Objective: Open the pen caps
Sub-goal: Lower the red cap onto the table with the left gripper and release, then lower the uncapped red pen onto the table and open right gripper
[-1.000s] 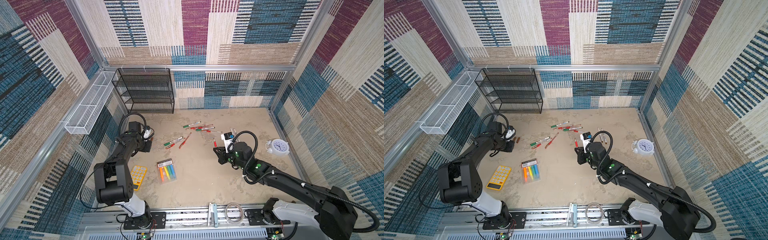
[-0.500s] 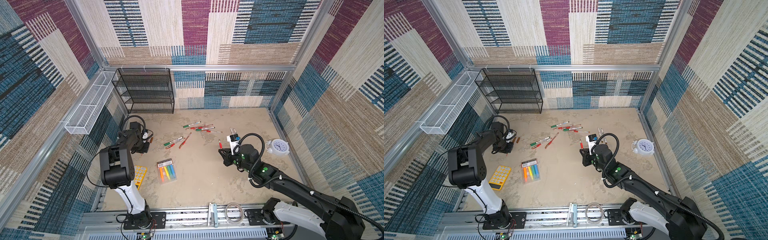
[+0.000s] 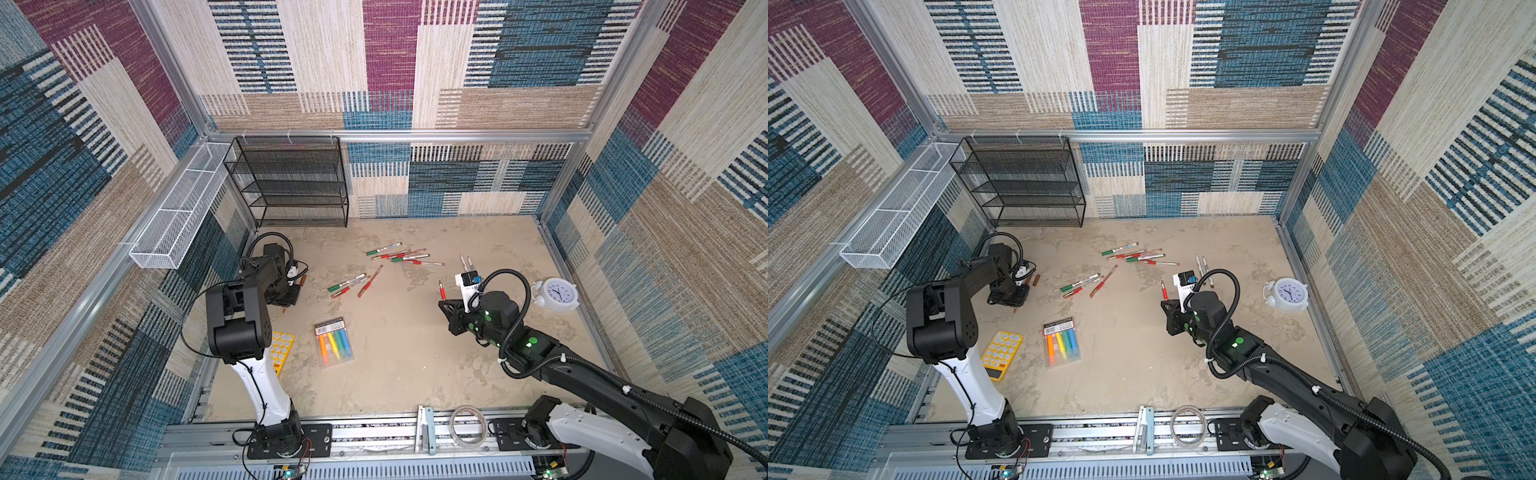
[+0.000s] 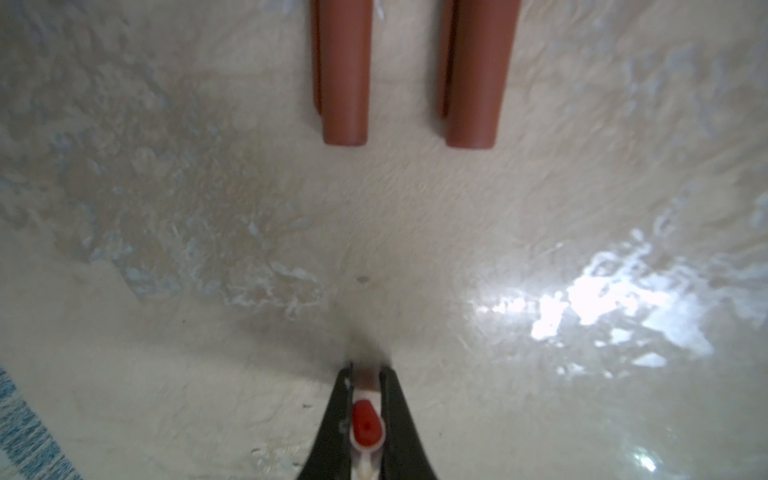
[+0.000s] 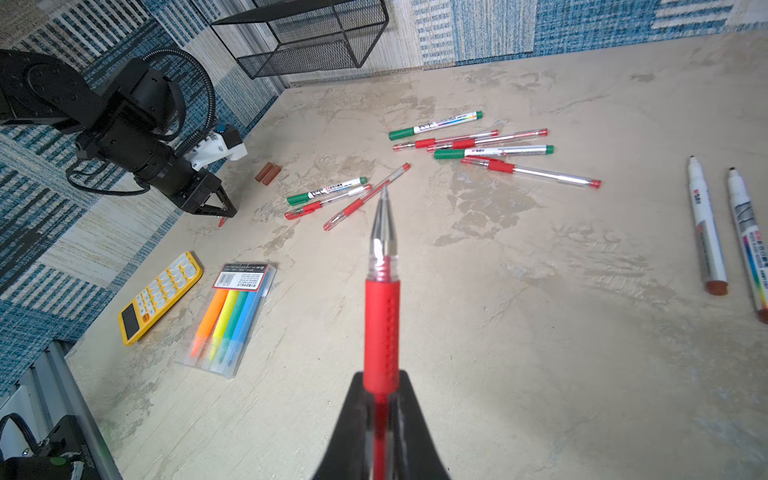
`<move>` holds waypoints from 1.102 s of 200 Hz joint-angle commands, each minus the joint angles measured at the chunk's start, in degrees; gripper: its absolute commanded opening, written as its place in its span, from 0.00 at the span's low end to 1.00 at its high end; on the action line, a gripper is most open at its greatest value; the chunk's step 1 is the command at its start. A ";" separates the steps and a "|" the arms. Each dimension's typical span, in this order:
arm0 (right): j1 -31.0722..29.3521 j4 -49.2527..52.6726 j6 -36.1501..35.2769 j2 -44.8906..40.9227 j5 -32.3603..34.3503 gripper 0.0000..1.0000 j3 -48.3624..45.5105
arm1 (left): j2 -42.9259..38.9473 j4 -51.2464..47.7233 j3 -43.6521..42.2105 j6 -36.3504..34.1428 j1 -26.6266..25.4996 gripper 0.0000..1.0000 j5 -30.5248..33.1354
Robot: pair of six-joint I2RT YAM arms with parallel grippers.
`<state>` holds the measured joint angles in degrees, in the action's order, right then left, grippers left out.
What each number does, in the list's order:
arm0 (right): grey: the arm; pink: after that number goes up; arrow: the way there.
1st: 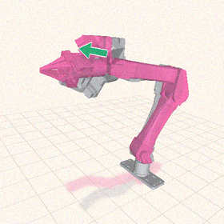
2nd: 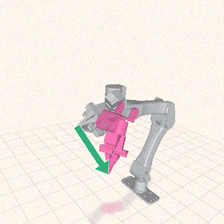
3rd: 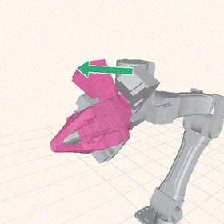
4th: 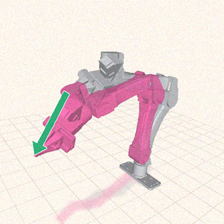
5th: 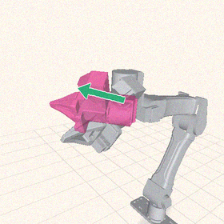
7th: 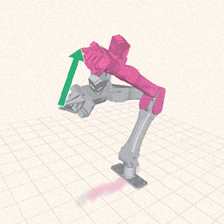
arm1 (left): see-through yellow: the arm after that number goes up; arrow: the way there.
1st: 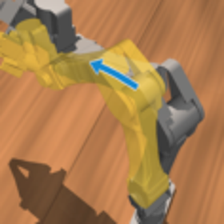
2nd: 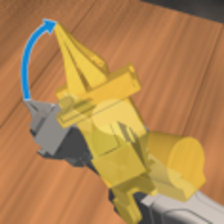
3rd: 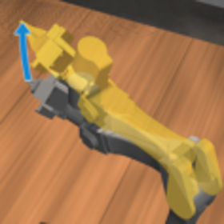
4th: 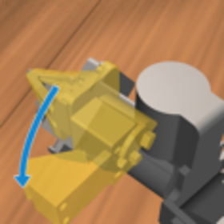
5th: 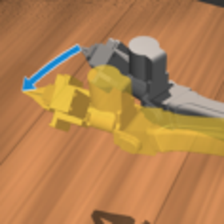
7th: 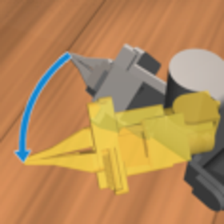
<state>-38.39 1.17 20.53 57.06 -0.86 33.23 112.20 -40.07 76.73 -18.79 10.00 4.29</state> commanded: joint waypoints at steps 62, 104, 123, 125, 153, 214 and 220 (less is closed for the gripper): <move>-0.02 -0.39 0.75 -0.79 0.31 0.00 0.27 | -0.05 -1.41 0.24 1.47 -0.07 0.18 -0.27; -0.02 0.73 0.21 -0.45 0.82 0.00 1.42 | -1.15 -1.69 0.53 1.55 -0.38 0.28 0.09; 0.05 0.65 -0.13 0.07 0.92 0.00 1.76 | -2.23 -1.78 0.55 2.06 -0.42 0.32 -0.29; 0.00 0.85 -0.21 0.18 0.96 0.00 1.97 | -2.47 -1.83 0.53 2.08 -0.49 0.32 -0.39; -0.02 1.18 -0.19 0.91 0.86 0.00 3.16 | -7.30 -1.26 -1.34 2.52 -1.12 0.39 -1.18; 1.38 4.46 -3.37 6.81 1.65 0.00 9.33 | -24.06 2.43 -10.00 3.66 -2.00 0.57 -9.07; 1.97 4.98 -3.65 7.79 1.42 0.00 10.26 | -25.98 2.86 -11.07 4.01 -2.00 0.59 -10.21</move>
<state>-37.65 4.91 18.94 62.74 0.16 41.25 91.83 -39.59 68.60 -17.91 8.10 -0.30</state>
